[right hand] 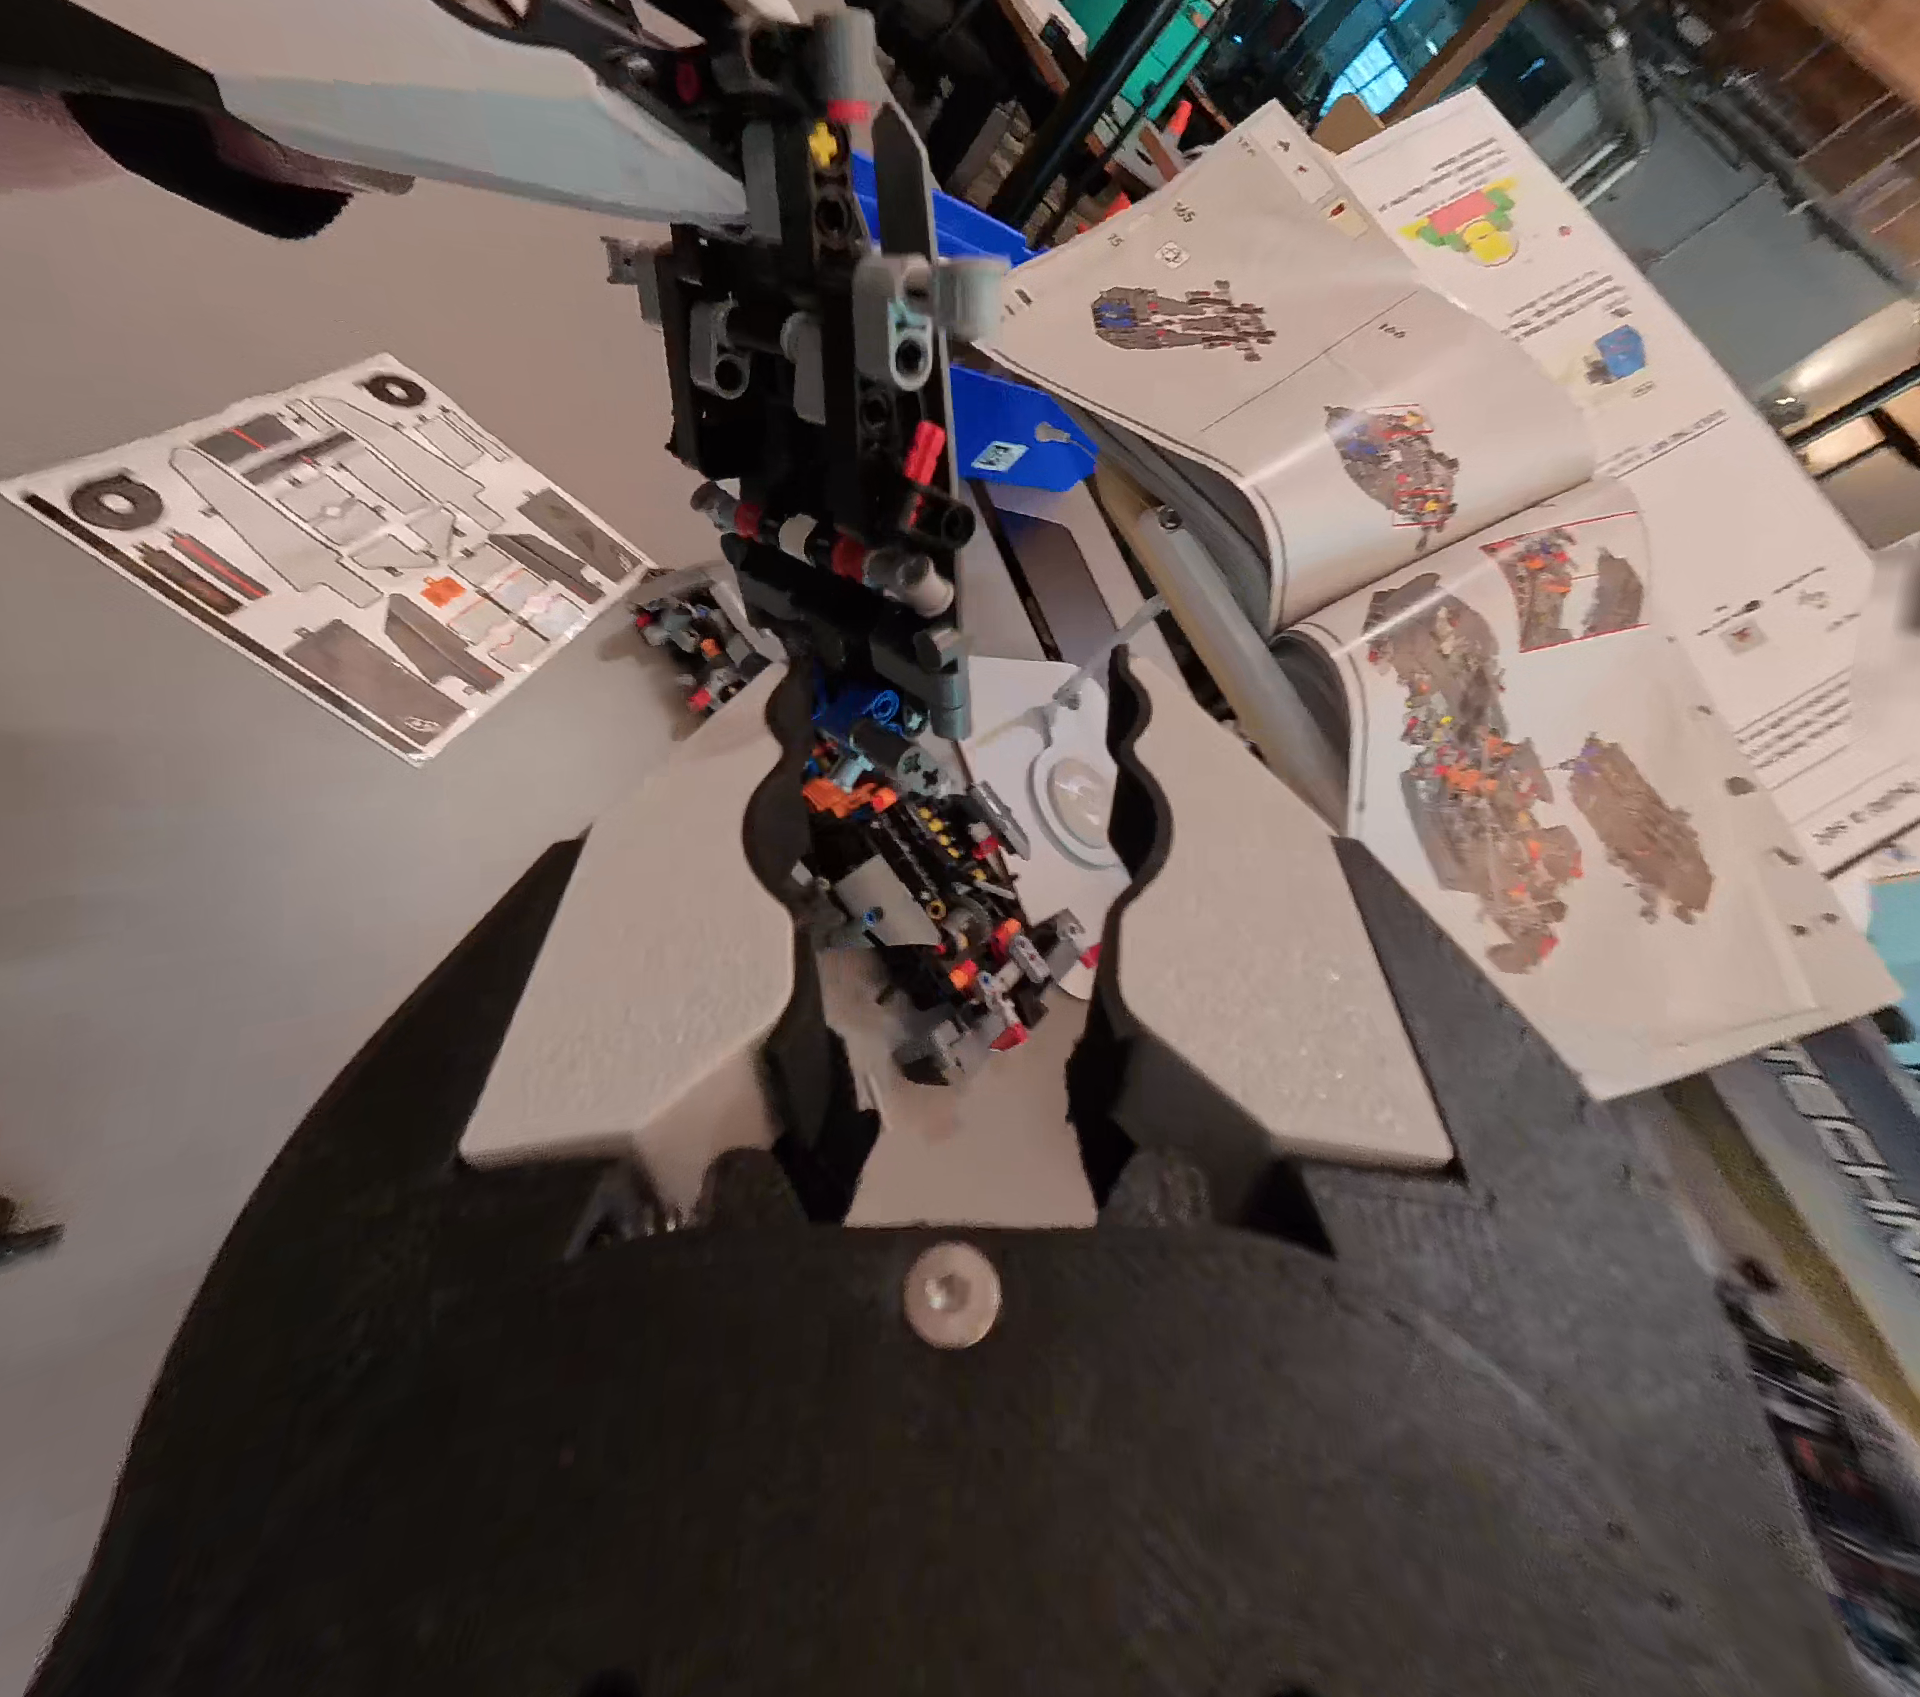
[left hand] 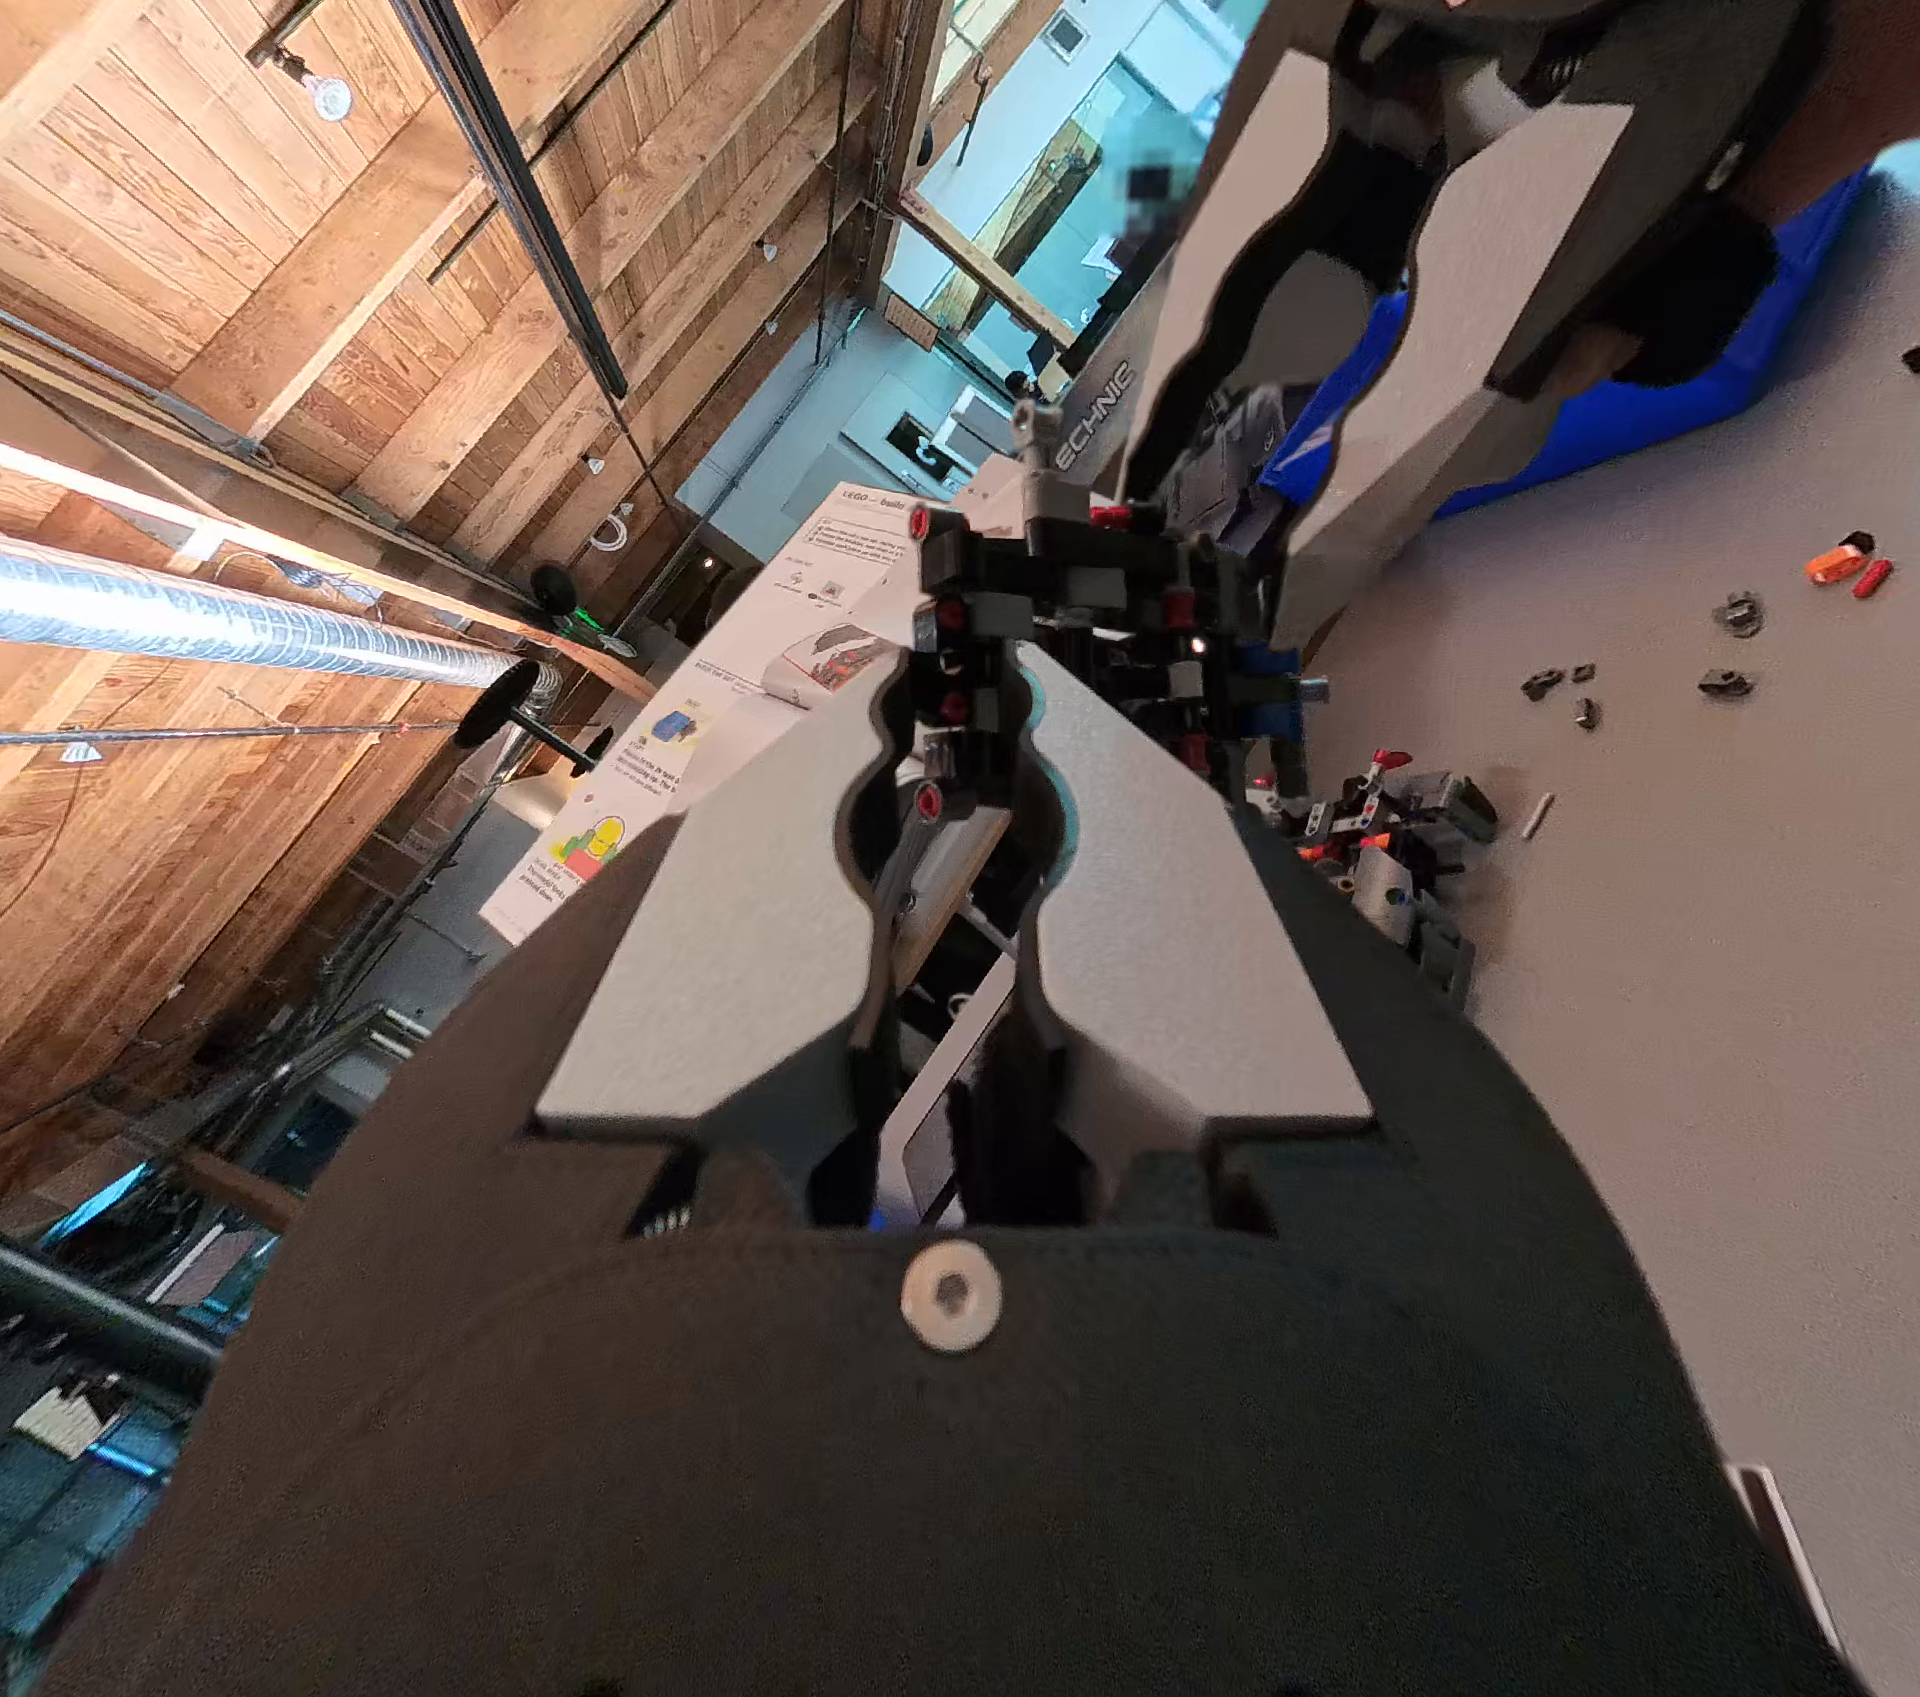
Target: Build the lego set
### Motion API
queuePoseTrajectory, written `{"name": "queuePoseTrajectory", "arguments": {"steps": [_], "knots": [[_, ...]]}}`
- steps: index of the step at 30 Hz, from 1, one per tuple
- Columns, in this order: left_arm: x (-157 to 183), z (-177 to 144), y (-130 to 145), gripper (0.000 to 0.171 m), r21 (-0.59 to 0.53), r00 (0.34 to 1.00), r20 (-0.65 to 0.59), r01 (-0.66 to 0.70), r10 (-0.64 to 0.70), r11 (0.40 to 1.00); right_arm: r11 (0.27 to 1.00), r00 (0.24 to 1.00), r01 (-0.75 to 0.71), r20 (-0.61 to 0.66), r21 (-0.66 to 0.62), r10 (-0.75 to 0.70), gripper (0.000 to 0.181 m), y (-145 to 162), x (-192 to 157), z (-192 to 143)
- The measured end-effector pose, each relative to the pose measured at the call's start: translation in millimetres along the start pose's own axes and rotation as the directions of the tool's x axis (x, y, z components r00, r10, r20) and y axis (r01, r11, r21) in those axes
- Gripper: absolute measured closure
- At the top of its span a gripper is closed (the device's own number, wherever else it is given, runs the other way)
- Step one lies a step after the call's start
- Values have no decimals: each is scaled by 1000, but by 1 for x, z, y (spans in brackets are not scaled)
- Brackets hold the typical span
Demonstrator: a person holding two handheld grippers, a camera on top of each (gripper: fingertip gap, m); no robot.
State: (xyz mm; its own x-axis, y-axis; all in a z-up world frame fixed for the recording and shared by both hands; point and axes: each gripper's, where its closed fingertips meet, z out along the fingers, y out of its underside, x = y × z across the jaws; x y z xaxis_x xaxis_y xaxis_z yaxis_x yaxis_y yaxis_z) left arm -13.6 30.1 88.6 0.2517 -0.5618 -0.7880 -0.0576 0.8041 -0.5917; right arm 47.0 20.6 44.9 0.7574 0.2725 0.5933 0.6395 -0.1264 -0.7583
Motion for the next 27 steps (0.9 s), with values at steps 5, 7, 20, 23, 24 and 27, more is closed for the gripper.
{"name": "queuePoseTrajectory", "arguments": {"steps": [5, 7, 20, 23, 24, 27], "knots": [[-10, -2, -5, 159, 36, 999, -10, 47, -47, 998, 959, 956, -262, 168, 106, 242, 123, 5, -6, 6], [-9, -2, -8, 159, 54, 997, -43, 72, -70, 996, 909, 895, -392, 288, 140, 342, 117, 2, -15, 9], [-12, 14, 1, 158, 39, 950, -192, 256, -245, 966, 679, 647, -709, 557, 190, 520, 163, -17, -24, 13], [-11, 18, 4, 158, 29, 945, -199, 271, -260, 962, 684, 673, -699, 514, 207, 532, 163, -13, -20, 14], [-11, 19, 6, 158, 21, 945, -196, 271, -261, 962, 698, 691, -685, 490, 207, 532, 163, -11, -19, 14], [-8, 22, 11, 153, -4, 935, -212, 290, -284, 957, 763, 774, -607, 383, 221, 505, 164, -8, -13, 14]]}}
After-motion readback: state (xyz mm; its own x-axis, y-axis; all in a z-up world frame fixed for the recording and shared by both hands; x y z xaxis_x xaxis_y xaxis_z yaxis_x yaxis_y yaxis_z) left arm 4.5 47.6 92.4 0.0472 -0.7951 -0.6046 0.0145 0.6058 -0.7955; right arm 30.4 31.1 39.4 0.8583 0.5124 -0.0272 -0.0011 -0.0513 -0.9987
